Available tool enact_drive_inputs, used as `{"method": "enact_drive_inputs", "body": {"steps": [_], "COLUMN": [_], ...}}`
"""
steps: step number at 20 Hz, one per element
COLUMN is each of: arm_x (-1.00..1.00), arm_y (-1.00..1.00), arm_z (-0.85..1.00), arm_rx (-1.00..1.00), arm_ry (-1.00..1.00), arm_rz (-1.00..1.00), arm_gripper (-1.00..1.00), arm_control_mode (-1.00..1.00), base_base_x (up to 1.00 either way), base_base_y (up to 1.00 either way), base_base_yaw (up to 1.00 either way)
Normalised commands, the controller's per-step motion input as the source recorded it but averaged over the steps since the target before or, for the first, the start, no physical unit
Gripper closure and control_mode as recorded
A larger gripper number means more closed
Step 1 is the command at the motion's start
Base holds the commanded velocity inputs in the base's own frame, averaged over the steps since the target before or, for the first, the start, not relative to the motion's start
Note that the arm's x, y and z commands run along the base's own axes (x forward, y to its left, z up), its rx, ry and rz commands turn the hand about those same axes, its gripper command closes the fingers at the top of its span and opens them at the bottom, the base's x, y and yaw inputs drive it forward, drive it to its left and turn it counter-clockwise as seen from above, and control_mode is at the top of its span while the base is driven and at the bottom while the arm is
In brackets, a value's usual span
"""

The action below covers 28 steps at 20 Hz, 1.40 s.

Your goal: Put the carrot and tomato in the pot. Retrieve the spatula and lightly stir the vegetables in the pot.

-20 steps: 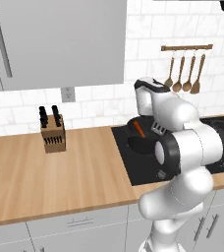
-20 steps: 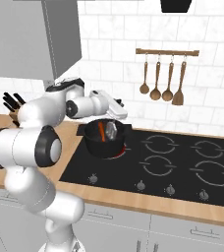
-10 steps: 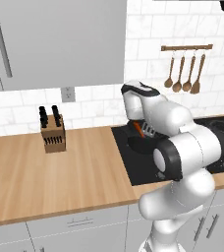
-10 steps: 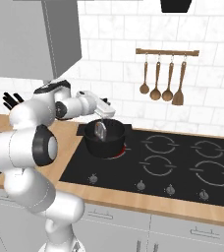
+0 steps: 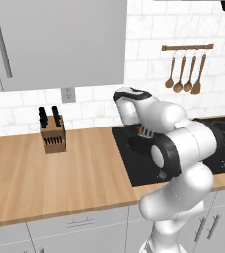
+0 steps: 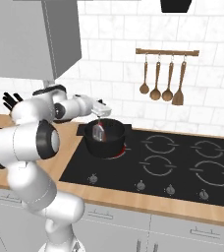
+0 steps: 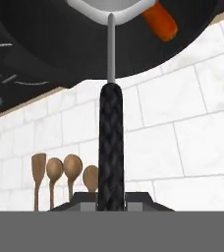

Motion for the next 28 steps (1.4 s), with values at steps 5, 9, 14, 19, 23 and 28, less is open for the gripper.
{"method": "enact_drive_inputs", "body": {"steps": [5,9,14,19,23,28], "arm_x": [0.26,0.09,0.0,0.0,0.0,0.07], "arm_y": [0.0,0.2,0.43,0.11,0.0,-0.04], "arm_z": [-0.7,-0.63,-0.54,-0.8,-0.99,-0.98], "arm_rx": [-0.26,-0.2,-0.11,-0.12,-0.11,-0.03], "arm_ry": [-0.23,-0.25,-0.24,-0.26,-0.28,-0.16], "arm_rz": [0.0,0.0,0.02,0.0,0.0,0.0], "arm_gripper": [1.0,1.0,1.0,1.0,1.0,1.0], "arm_control_mode": [-1.0,-1.0,-1.0,-1.0,-1.0,-1.0], "base_base_x": [0.0,0.0,0.0,0.0,0.0,0.0], "base_base_y": [0.0,0.0,0.0,0.0,0.0,0.0], "base_base_yaw": [0.0,0.0,0.0,0.0,0.0,0.0]}}
